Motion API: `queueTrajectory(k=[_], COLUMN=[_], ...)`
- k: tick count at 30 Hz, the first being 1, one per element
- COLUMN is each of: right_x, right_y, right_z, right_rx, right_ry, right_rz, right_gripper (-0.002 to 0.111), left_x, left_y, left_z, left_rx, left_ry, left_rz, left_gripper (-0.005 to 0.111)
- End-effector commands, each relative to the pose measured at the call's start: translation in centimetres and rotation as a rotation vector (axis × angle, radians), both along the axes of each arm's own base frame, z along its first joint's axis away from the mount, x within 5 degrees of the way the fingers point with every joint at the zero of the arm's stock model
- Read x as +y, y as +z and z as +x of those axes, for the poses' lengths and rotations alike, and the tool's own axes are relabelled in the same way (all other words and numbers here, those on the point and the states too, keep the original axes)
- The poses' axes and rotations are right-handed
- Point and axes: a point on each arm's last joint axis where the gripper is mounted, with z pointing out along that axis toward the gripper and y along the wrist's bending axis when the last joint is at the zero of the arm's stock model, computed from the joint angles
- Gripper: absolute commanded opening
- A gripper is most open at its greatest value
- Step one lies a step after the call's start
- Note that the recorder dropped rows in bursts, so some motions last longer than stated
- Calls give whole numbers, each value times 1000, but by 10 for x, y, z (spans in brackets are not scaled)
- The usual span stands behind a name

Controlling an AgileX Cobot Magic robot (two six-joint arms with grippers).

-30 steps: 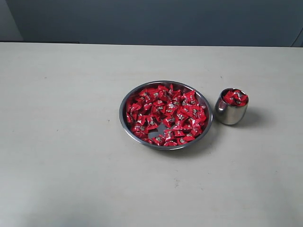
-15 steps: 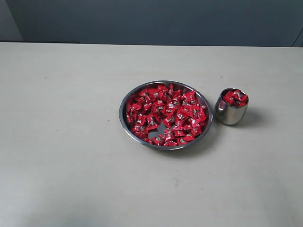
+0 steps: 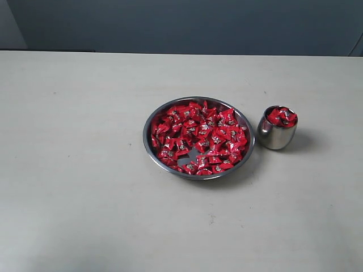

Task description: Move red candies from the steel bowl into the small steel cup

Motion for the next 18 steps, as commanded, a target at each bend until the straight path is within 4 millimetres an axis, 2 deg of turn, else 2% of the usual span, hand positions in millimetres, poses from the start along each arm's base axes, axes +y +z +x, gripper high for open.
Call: queueTrajectory(k=[1,18], right_x=[0,0], right_y=[0,0], right_z=[0,0], right_rx=[-12,-13], right_ry=[-2,-1], right_rz=[-8,2], right_gripper=[-1,-1], left_x=[0,0], left_y=[3,3], left_z=[-1,-1], left_rx=[-15,-15], left_ry=[2,2], left_rz=[2,2], left_gripper=[0,0])
